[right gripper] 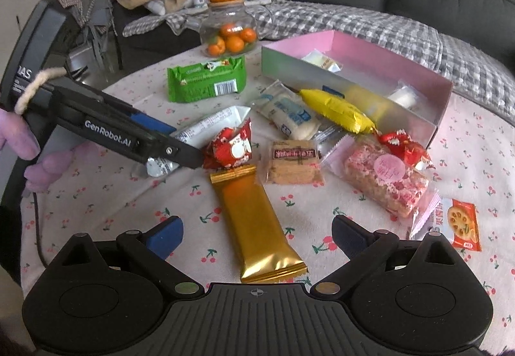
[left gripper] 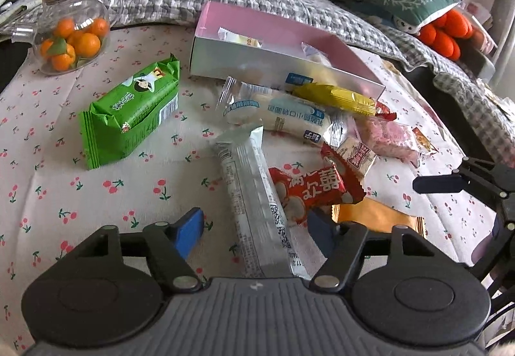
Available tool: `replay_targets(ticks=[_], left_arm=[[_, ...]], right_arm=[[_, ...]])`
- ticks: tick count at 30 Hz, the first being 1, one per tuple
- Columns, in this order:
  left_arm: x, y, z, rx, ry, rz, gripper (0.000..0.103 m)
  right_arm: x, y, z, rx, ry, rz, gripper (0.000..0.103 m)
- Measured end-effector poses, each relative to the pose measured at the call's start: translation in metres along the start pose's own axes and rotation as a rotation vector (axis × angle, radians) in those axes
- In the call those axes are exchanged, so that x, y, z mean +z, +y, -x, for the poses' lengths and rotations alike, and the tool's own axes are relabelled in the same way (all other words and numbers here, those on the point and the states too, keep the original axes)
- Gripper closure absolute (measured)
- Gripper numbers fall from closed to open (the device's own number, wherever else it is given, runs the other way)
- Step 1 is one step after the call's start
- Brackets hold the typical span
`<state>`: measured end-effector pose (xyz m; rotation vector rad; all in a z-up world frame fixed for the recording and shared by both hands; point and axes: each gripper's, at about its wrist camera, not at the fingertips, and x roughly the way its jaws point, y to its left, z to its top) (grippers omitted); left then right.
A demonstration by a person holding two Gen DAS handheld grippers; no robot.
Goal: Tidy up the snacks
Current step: 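Grasp the clear silver-striped bar with the left tool while the right tool grasps the gold bar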
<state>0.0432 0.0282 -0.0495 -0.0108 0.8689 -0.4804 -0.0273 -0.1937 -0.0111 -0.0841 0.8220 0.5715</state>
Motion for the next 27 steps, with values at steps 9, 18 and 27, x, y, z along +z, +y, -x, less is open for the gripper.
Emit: replay_targets(ticks=[9, 18, 27], left_arm=[[0.002, 0.002, -0.001, -0.002, 0.003, 0.008, 0.050], [0.004, 0.005, -0.001, -0.004, 0.006, 0.022, 0.057], [0.005, 0.004, -0.002, 0.002, 0.015, 0.035, 0.074]], right_arm=[[-0.003, 0.004, -0.010, -0.029, 0.037, 0.044, 0.005], [0.000, 0.005, -0.012, -0.010, 0.040, 0.054, 0.017], [0.006, 0.001, -0.010, 0.007, 0.034, 0.022, 0.068]])
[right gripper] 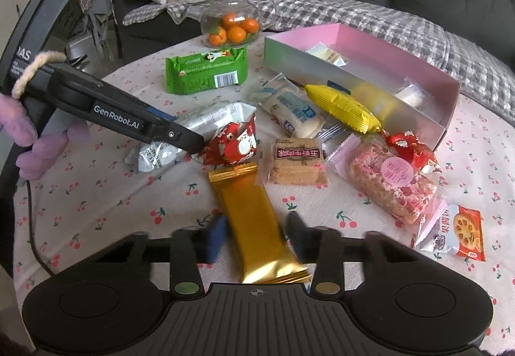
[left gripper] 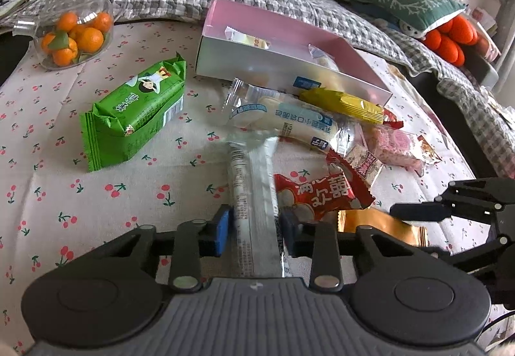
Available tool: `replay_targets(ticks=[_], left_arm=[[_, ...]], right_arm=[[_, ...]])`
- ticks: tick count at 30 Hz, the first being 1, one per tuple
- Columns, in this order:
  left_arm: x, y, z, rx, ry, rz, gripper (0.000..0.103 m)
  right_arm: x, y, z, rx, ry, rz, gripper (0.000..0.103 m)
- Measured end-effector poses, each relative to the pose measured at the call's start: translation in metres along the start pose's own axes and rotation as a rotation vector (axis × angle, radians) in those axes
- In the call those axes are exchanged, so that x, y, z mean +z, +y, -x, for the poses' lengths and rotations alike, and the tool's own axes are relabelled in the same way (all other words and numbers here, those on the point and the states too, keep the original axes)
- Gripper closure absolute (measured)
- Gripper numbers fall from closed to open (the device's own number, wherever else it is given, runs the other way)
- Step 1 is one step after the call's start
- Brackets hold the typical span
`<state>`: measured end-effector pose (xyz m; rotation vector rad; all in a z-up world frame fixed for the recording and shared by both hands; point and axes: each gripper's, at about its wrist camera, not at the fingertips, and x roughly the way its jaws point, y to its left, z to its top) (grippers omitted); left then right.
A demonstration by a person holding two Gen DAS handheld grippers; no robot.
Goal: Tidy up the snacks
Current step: 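Grasp the clear silver-striped bar with the left tool while the right tool grasps the gold bar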
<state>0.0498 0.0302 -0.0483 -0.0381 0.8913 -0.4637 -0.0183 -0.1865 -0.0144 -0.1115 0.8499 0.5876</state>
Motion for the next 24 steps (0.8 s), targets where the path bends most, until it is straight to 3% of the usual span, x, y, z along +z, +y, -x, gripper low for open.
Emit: replay_targets(ticks=[4, 12, 24], left_arm=[[0.002, 0.001, 0.001, -0.001, 0.006, 0.006, 0.075], [0.007, 0.000, 0.009, -0.005, 0.001, 0.005, 0.075], [0.023, 0.002, 0.026, -0.020, -0.055, 0.040, 0.075]], right_arm=[[0.001, -0.004, 0.001, 0.034, 0.006, -0.035, 0.075], [0.005, -0.011, 0.013, 0.094, -0.004, -0.104, 0.075], [0.033, -0.015, 0.044, 0.158, -0.114, -0.153, 0.075]])
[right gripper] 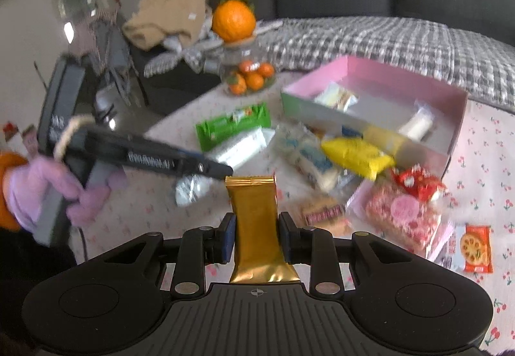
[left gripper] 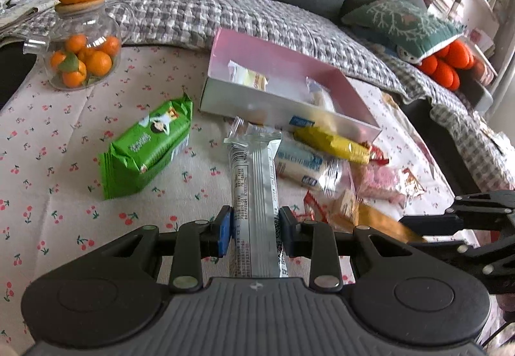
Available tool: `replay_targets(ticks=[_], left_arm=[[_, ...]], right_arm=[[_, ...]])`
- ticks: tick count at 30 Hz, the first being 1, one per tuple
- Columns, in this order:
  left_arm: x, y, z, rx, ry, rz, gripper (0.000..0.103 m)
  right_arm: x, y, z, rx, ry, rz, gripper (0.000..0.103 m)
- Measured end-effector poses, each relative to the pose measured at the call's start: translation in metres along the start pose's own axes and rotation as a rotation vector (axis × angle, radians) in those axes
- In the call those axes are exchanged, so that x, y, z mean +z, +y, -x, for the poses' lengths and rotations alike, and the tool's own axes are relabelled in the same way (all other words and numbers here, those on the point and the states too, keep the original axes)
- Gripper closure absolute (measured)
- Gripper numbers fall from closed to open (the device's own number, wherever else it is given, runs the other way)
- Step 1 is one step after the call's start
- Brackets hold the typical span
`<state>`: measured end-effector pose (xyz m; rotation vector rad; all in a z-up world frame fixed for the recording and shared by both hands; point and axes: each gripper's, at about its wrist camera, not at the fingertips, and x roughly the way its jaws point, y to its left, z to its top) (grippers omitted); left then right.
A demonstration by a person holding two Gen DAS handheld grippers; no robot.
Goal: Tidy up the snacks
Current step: 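Grasp the clear silver-striped bar with the left tool while the right tool grasps the gold bar, then carry both bars into the pink box and open both tools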
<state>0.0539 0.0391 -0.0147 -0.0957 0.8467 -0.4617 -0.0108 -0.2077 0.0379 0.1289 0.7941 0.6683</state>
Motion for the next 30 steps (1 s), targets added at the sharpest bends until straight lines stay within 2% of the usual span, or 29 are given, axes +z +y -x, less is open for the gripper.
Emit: replay_targets(ticks=[5, 12, 15, 22, 26, 30], left_arm=[[0.011, -0.002, 0.001, 0.012, -0.027, 0.024, 0.075], [0.035, -0.014, 0.001, 0.024, -0.077, 0.024, 0.075], [0.047, -0.023, -0.005, 0.028, -0.077, 0.007, 0.075], [0.080, -0.043, -0.029, 0.012, -0.049, -0.011, 0.075], [0.094, -0.051, -0.049, 0.011, -0.045, -0.040, 0.075], [0.104, -0.047, -0.071, 0.008, -0.052, 0.007, 0.075]], right_arm=[[0.022, -0.006, 0.011, -0.031, -0.078, -0.051, 0.075], [0.053, -0.029, 0.011, -0.177, -0.144, -0.106, 0.075], [0.061, -0.049, 0.008, -0.204, -0.156, -0.159, 0.075], [0.065, -0.107, -0.003, -0.136, -0.235, -0.380, 0.075], [0.071, -0.131, -0.023, -0.100, -0.226, -0.491, 0.075], [0.073, -0.155, -0.044, -0.069, -0.209, -0.602, 0.075]])
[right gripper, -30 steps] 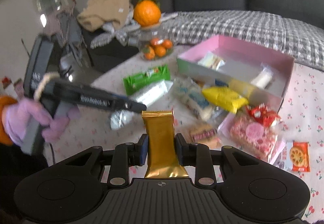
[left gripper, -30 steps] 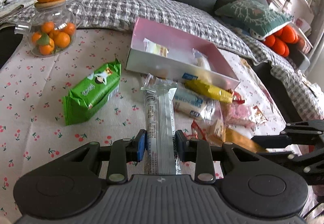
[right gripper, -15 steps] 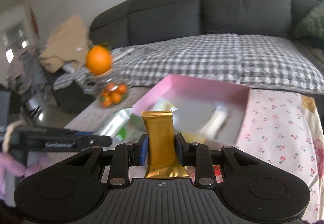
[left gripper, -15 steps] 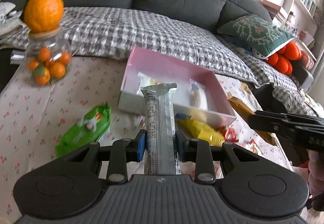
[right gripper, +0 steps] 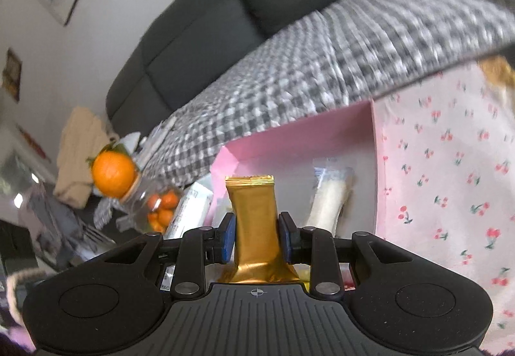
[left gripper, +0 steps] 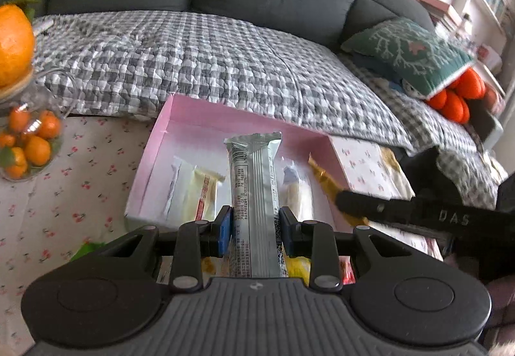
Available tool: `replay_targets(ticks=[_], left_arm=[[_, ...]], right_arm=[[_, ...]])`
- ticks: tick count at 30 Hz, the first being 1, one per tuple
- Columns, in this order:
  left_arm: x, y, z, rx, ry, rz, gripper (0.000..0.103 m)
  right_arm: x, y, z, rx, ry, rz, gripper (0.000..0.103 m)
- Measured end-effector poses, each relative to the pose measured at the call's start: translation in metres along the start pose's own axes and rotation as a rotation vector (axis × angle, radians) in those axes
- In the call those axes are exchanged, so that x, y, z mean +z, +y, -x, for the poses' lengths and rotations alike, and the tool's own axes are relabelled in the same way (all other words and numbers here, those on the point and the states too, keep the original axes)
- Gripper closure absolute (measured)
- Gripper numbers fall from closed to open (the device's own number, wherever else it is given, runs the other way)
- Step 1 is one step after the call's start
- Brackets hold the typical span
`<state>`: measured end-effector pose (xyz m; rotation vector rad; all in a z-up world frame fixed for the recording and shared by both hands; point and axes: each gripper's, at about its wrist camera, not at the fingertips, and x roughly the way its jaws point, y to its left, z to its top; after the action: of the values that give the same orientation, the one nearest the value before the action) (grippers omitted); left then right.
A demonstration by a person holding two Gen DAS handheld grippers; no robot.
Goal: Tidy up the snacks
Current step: 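Carry both bars into the pink box and open both tools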
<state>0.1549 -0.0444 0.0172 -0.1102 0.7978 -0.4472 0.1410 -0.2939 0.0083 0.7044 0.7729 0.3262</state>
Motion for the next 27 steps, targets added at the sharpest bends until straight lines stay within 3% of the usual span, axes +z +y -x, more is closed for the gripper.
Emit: replay_targets(ticks=[10, 16, 27], left_arm=[[0.015, 0.007, -0.036, 0.024, -0.037, 0.020, 0.075], [0.027, 0.012, -0.053, 0.041, -0.047, 0.025, 0.075], [0.033, 0.007, -0.077, 0.059, -0.026, -0.001, 0.075]], right_arm=[[0.006, -0.033, -0.045, 0.102, -0.031, -0.180, 0.075], [-0.002, -0.031, -0.064, 0.049, -0.034, -0.145, 0.075], [0.001, -0.030, -0.060, -0.008, -0.067, -0.090, 0.075]])
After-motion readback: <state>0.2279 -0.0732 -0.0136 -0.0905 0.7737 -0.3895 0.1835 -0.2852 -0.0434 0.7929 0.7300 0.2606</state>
